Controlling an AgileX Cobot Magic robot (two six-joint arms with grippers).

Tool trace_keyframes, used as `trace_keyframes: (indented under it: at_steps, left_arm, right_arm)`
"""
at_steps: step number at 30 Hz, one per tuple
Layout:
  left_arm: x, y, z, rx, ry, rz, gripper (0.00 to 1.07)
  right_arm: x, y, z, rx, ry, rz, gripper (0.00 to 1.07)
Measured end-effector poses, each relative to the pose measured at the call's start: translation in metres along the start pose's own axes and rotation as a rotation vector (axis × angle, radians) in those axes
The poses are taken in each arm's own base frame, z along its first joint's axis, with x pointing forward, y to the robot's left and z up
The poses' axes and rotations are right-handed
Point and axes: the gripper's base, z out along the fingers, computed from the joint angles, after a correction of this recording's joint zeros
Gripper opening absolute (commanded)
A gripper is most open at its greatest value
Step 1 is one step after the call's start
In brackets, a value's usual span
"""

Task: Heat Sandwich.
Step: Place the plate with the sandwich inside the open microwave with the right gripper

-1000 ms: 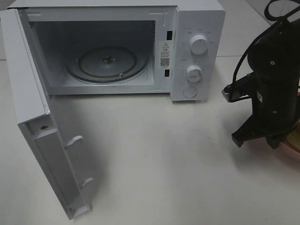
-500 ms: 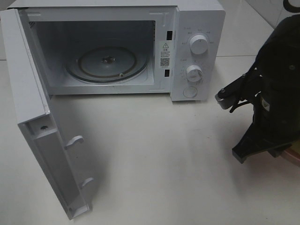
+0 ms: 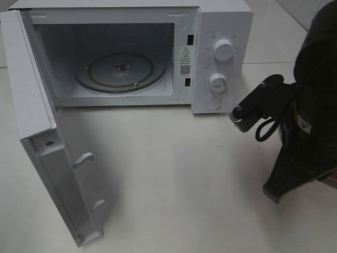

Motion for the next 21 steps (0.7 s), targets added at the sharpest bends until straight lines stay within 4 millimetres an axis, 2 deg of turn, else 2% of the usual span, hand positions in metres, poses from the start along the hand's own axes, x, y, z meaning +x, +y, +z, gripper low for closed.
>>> trace_keyframes:
  at_steps: [13, 21]
  left_arm:
    - [0.000, 0.000, 0.000, 0.000, 0.000, 0.000, 0.98]
    - [0.000, 0.000, 0.000, 0.000, 0.000, 0.000, 0.98]
  right_arm:
    - [0.017, 0.018, -0.031, 0.005, -0.104, -0.225, 0.01]
    - [0.017, 0.020, -0.033, 0.014, -0.111, -0.373, 0.01]
